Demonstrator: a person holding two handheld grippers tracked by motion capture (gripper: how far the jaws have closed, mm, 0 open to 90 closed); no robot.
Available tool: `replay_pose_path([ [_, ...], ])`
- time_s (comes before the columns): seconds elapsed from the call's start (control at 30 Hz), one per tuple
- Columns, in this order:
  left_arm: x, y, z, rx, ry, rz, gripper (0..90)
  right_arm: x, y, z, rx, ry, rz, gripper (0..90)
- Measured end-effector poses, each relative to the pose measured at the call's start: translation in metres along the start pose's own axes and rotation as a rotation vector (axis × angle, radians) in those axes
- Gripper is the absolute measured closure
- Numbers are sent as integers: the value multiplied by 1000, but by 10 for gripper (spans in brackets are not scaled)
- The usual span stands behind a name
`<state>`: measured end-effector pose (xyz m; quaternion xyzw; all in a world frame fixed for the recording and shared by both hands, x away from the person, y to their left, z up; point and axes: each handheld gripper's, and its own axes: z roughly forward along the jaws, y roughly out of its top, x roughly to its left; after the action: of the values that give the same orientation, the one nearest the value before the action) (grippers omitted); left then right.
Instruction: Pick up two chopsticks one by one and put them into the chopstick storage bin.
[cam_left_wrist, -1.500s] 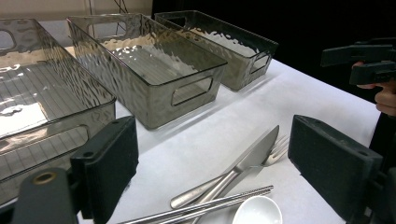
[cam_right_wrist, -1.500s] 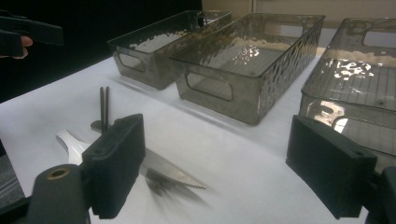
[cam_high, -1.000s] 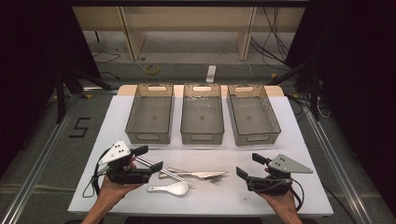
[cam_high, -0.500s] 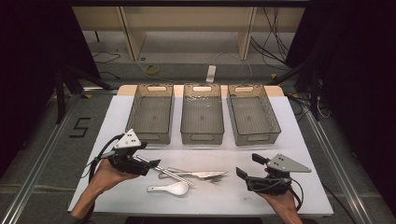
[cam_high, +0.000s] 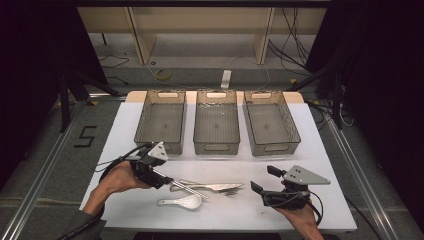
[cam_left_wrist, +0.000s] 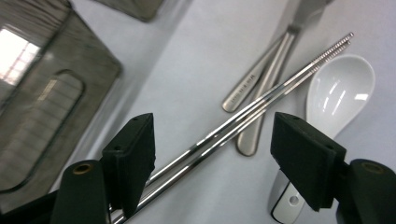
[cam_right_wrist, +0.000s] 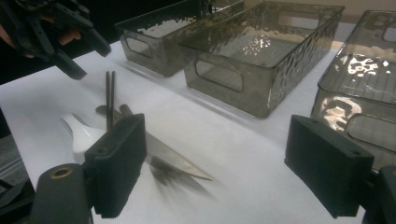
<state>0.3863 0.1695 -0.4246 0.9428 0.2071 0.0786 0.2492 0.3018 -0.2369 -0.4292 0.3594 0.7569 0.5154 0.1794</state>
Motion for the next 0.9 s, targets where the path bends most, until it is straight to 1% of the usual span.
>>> replay_pose_path([
  [0.03, 0, -1, 3, 18, -9, 9, 301, 0, 0, 0, 3, 1, -3, 214],
  [0.17, 2, -7, 11, 57, -13, 27, 309, 1, 0, 1, 11, 4, -9, 215],
  [0.43, 5, -8, 19, 143, -7, 99, 382, 2, 0, 2, 15, 9, -17, 214],
  [0.53, 7, -9, 23, 153, -7, 112, 398, 2, 0, 2, 18, 13, -16, 214],
  [0.57, 8, -9, 24, 159, -3, 122, 407, 2, 0, 2, 20, 13, -17, 214],
  [0.63, 8, -9, 26, 161, -9, 130, 427, 2, 0, 2, 20, 14, -17, 215],
  [0.67, 9, -9, 27, 172, -8, 143, 437, 2, 0, 3, 21, 15, -17, 215],
  [0.87, 9, -9, 32, 213, -7, 182, 479, 3, -1, 3, 27, 16, -25, 214],
  [0.9, 9, -10, 33, 216, -12, 185, 485, 3, -1, 3, 28, 15, -25, 214],
])
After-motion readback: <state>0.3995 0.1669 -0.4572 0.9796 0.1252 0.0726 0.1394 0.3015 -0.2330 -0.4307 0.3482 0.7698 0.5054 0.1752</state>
